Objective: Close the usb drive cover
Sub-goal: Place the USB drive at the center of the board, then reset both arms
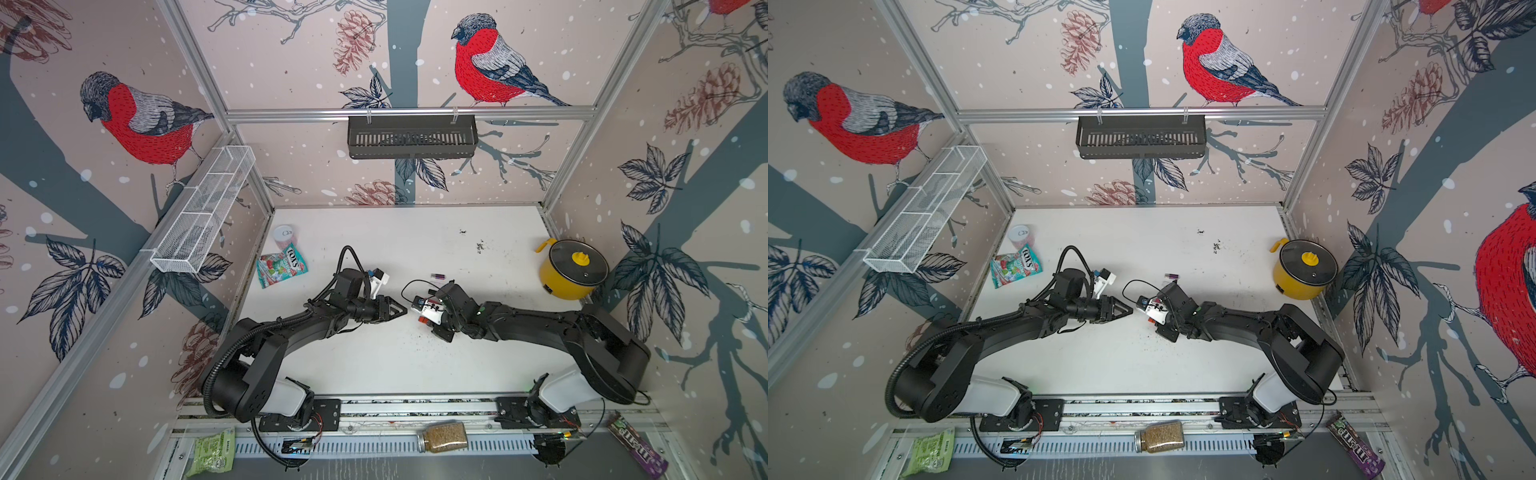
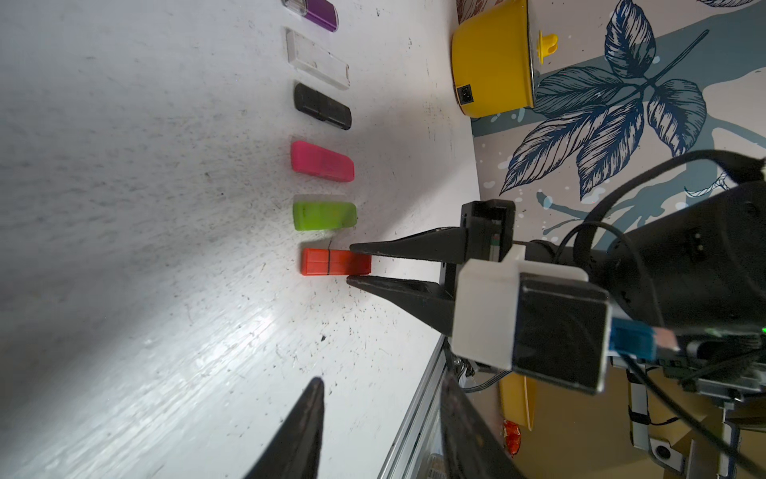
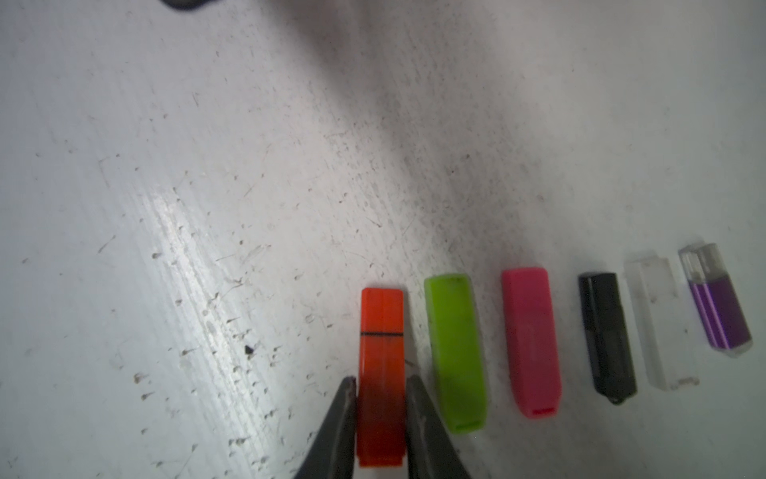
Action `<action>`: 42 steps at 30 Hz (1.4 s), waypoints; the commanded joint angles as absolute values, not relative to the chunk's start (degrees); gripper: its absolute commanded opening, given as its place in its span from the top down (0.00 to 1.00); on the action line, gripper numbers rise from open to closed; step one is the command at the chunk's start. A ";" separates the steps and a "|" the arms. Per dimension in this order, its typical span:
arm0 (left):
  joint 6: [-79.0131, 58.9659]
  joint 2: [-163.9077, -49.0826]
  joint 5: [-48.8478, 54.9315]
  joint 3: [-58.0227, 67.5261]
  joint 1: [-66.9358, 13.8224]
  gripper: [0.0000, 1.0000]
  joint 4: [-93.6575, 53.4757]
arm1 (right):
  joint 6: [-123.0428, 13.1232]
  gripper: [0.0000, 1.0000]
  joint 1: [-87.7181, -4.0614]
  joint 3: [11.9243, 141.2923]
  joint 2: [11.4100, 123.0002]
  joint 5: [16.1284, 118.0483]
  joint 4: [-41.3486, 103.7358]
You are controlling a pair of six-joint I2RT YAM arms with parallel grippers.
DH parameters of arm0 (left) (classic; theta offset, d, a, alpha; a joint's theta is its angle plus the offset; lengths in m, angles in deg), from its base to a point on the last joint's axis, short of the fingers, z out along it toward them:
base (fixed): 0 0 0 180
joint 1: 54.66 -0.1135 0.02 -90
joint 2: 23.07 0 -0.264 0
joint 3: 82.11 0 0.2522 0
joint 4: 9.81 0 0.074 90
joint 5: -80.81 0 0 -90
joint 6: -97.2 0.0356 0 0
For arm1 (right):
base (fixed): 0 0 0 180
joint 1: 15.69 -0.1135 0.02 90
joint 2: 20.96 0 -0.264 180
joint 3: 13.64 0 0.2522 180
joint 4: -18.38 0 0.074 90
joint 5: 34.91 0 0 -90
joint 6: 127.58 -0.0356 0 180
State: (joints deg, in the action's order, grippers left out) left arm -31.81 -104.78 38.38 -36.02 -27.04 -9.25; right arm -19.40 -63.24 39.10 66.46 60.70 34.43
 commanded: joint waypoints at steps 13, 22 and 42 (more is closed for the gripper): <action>-31.25 -104.01 37.63 -35.98 -27.46 0.54 -9.62 | -20.77 0.60 -63.23 40.31 64.22 59.10 34.87; -24.59 -96.05 29.83 -32.32 -35.30 0.54 -20.27 | -24.75 0.01 -49.66 36.07 48.25 57.04 28.81; 0.35 -95.15 -27.93 -51.60 -48.47 0.25 22.36 | -36.60 0.01 -19.34 9.28 46.71 50.88 -24.91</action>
State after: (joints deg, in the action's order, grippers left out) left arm -2.85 -92.30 -25.70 -50.40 -47.67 5.07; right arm -37.32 -19.30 10.07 44.58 51.10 -10.90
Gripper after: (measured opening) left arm 0.752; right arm 0.992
